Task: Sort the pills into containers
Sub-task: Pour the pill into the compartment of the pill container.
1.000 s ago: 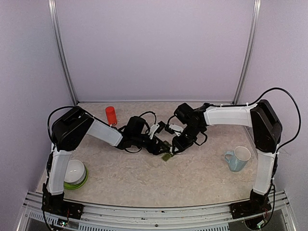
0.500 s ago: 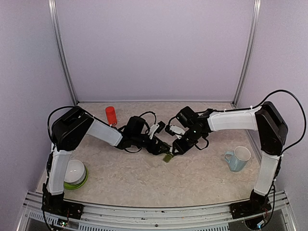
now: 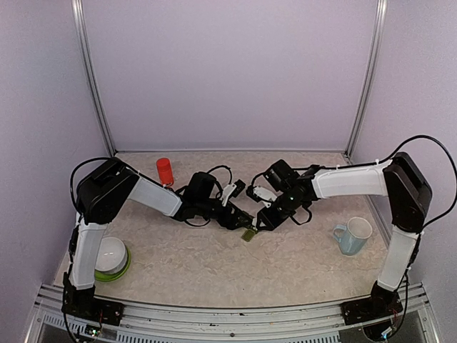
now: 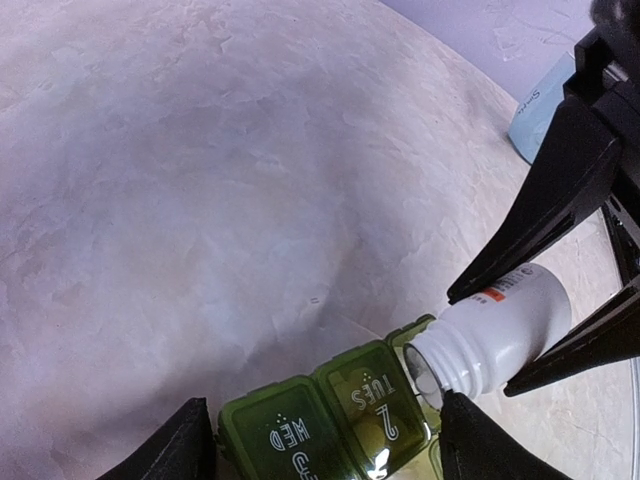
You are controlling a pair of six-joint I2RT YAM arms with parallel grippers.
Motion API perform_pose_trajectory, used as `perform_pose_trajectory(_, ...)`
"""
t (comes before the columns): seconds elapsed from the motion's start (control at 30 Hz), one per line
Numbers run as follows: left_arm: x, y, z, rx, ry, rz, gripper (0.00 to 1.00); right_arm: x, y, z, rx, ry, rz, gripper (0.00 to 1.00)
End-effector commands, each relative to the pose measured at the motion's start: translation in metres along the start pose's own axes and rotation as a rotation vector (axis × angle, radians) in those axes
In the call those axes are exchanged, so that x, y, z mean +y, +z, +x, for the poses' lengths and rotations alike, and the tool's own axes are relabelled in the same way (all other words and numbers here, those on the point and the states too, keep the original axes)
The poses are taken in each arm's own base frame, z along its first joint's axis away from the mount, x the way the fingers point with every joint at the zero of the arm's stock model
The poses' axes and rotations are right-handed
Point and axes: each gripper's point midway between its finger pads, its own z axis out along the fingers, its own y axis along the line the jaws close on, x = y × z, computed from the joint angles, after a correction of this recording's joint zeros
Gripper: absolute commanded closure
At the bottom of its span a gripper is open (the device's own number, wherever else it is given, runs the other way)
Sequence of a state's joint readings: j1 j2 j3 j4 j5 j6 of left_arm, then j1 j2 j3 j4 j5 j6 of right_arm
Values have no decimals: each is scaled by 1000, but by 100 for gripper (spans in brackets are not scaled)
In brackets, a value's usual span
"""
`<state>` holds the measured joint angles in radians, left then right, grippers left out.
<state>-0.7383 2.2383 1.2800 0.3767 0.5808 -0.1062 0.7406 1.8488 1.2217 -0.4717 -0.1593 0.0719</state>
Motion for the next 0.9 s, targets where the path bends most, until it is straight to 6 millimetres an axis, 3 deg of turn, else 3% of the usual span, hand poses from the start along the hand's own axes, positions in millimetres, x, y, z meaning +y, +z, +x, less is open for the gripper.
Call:
perform_pose_trajectory(0.0, 2, -5, -8, 0, 3, -15, 26, 15, -19, -24, -109, -46, -27, 100)
perform_pose_trajectory(0.87, 10, -4, -8, 10, -6, -39, 26, 24, -28, -16, -148, -66, -45, 100)
